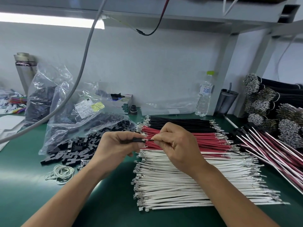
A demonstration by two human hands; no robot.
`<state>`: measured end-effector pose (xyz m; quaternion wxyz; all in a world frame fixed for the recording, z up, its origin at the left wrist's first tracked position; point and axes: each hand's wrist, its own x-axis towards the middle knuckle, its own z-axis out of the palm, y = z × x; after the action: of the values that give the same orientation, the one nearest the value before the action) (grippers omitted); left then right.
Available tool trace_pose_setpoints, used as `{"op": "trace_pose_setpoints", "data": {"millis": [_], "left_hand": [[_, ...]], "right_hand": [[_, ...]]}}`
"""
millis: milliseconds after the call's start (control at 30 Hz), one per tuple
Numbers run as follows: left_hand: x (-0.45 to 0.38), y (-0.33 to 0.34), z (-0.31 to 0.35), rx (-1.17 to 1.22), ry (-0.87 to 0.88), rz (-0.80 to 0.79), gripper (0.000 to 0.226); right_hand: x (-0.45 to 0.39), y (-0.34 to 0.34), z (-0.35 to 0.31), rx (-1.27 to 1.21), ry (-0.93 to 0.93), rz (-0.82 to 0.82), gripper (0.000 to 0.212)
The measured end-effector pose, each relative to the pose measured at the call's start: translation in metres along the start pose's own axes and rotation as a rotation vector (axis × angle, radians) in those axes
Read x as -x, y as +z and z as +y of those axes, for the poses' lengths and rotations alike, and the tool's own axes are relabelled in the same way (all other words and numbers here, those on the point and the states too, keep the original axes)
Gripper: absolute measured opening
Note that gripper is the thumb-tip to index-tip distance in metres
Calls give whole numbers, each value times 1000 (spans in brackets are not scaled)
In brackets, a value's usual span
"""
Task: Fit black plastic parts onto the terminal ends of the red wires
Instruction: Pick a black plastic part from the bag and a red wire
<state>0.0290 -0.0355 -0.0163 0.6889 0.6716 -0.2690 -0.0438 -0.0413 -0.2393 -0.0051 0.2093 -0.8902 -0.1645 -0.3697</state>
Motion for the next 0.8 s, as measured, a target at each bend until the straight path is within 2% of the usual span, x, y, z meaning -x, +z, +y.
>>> {"op": "trace_pose_setpoints", "data": {"millis": [167, 267, 367, 500, 600, 700, 800], "left_hand": [[1, -2, -1, -3, -21, -20, 26], [-2, 0, -4, -184, 78, -16, 22], [-4, 0, -7, -397, 218, -4, 29], [-1, -1, -4, -238, 130, -26, 31], [1, 0, -1, -139, 72, -32, 24], [-1, 5, 0, -75, 44, 33, 20], [-2, 6, 0, -85, 45, 48, 20]], "right_hand": [[2, 3, -4, 94, -64, 3, 10], [2, 0, -4, 145, -85, -22, 7], [-2, -4, -4, 207, -117, -49, 9], [-1, 4, -9, 53, -21, -41, 11], [1, 8, -12, -29, 22, -59, 13], [-3, 3, -6, -28, 95, 4, 12], [-4, 4, -7, 20, 67, 9, 10]]}}
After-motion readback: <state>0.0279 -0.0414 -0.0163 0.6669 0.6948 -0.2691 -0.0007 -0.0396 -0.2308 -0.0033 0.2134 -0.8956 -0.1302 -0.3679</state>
